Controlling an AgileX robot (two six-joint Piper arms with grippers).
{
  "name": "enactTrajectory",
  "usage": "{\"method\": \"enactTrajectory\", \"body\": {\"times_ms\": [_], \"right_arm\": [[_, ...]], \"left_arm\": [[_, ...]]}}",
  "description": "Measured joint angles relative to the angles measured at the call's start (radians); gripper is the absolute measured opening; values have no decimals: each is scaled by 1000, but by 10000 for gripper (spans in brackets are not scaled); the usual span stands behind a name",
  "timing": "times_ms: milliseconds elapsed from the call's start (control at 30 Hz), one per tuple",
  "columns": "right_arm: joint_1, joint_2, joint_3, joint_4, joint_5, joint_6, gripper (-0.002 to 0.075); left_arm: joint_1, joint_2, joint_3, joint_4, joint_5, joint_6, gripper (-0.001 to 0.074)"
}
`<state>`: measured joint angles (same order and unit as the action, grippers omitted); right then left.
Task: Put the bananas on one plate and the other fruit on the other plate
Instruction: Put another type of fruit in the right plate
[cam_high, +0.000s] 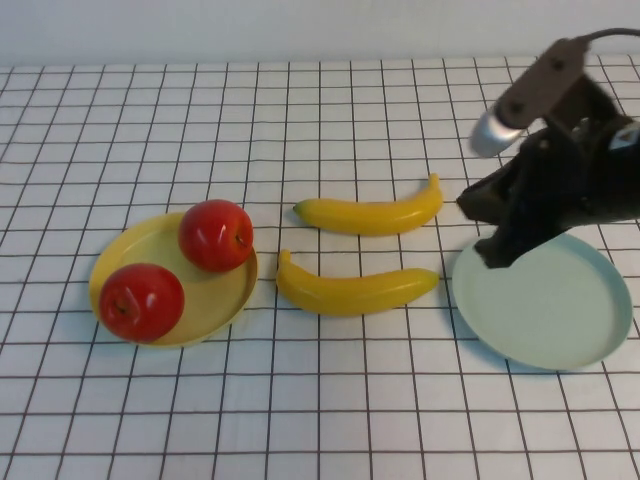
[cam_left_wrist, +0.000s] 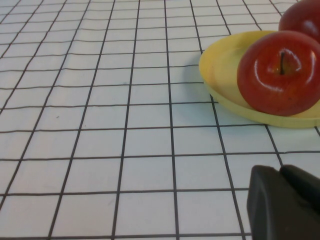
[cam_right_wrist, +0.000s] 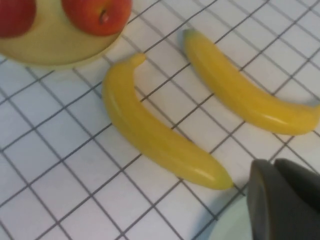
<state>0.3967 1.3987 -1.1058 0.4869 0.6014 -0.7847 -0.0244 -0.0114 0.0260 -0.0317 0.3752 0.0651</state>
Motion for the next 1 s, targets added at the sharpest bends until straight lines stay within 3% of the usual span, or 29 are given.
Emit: {"method": "enactTrajectory", "body": {"times_ms": [233,333,400,567,667,1000], "right_arm": [[138,231,-209,-156,189,17,-12],[155,338,-330,-178,275,19,36],[163,396,-403,-200,321,19,112],[207,523,-559,-328,412,-4,441],[240,586,-619,-398,439,-76,548],[261,713,-675,-408,434,-170,571]], "left_arm": [[0,0,0,0,0,0,1],[0,0,0,0,0,0,0],[0,0,0,0,0,0,1],[0,0,0,0,0,0,1],[0,0,0,0,0,0,0],[0,0,0,0,0,0,0]]}}
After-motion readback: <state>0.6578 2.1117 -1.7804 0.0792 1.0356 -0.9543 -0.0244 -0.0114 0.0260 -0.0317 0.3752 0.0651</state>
